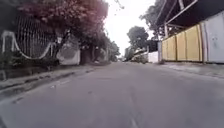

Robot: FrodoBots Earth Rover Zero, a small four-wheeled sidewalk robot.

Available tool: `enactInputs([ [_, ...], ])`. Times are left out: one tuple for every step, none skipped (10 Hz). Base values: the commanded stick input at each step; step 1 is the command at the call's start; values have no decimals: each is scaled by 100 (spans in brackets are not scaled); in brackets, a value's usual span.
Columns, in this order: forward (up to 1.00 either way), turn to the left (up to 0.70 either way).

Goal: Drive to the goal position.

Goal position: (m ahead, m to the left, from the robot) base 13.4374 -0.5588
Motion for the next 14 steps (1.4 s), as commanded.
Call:
enactInputs([
  [100,0],
  [100,0],
  [100,0],
  [100,0],
  [100,0],
  [100,0],
  [100,-10],
  [100,-40],
  [100,-40],
  [100,-40],
  [100,-40],
  [100,-11],
  [100,0],
  [100,0],
])
